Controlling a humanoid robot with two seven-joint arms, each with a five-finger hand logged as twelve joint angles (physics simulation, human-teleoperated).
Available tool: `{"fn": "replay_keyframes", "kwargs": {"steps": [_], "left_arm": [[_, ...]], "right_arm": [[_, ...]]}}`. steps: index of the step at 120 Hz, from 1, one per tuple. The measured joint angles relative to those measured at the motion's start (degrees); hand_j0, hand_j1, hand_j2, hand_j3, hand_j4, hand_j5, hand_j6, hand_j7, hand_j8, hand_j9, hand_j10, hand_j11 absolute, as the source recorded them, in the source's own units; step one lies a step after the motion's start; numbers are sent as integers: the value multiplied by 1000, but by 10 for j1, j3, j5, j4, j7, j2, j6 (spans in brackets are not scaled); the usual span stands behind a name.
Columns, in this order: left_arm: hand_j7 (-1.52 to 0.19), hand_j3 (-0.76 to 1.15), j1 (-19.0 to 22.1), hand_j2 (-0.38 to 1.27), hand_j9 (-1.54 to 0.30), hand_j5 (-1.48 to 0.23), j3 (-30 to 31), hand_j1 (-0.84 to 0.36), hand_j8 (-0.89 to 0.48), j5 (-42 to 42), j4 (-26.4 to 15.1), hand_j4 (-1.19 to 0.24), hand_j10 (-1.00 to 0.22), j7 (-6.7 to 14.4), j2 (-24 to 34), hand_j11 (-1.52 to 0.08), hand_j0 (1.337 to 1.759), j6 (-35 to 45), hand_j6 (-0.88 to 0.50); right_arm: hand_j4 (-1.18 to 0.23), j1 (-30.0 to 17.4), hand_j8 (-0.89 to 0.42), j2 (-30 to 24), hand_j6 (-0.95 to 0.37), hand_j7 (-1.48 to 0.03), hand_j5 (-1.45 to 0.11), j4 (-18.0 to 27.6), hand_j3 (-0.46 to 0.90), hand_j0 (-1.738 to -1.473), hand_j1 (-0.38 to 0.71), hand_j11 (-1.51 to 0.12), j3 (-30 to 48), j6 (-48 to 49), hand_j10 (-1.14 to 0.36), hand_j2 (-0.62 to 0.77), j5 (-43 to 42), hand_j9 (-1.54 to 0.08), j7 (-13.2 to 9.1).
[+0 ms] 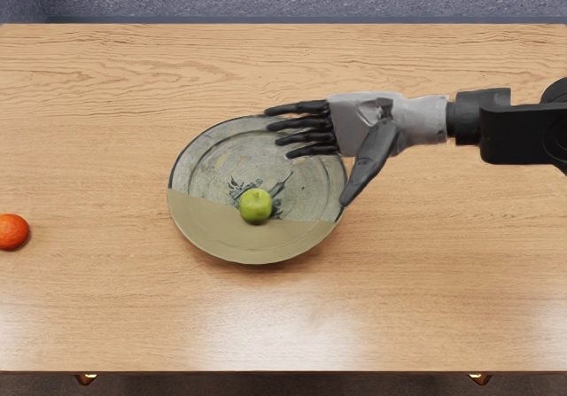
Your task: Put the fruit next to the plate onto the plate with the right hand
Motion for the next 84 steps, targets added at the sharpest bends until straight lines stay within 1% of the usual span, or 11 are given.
{"fn": "replay_keyframes", "kwargs": {"steps": [8, 20, 40, 66, 84], "left_arm": [[-304, 0, 0, 47, -304, -304, 0, 69, -234, 0, 0, -234, -234, 0, 0, -304, 1658, 0, -234], [-304, 0, 0, 47, -304, -304, 0, 69, -234, 0, 0, -234, -234, 0, 0, -304, 1658, 0, -234], [-304, 0, 0, 47, -304, -304, 0, 69, -234, 0, 0, -234, -234, 0, 0, -304, 1658, 0, -234], [-304, 0, 0, 47, -304, -304, 0, 69, -234, 0, 0, -234, -234, 0, 0, -304, 1658, 0, -234], [-304, 0, 0, 47, -304, -304, 0, 69, -234, 0, 0, -234, -234, 0, 0, -304, 1658, 0, -234]], "right_arm": [[-43, -10, -43, -22, -43, -56, -57, -19, 0, -1658, -298, -57, 0, 4, -43, -7, 49, -57, 0], [-40, -23, -40, -53, -40, -53, -53, -35, 0, -1658, -301, -53, 0, 7, -40, -7, 102, -53, 0], [-37, -38, -37, -89, -37, -50, -50, -60, 0, -1658, -304, -50, -5, 9, -38, -7, 161, -50, 0], [-35, -65, -35, -150, -35, -48, -48, -69, 0, -1658, -305, -48, -7, 9, -36, -7, 214, -48, 0], [-34, -83, -34, -177, -33, -48, -47, -69, 0, -1658, -305, -48, -8, 9, -35, -7, 232, -48, 0]]}}
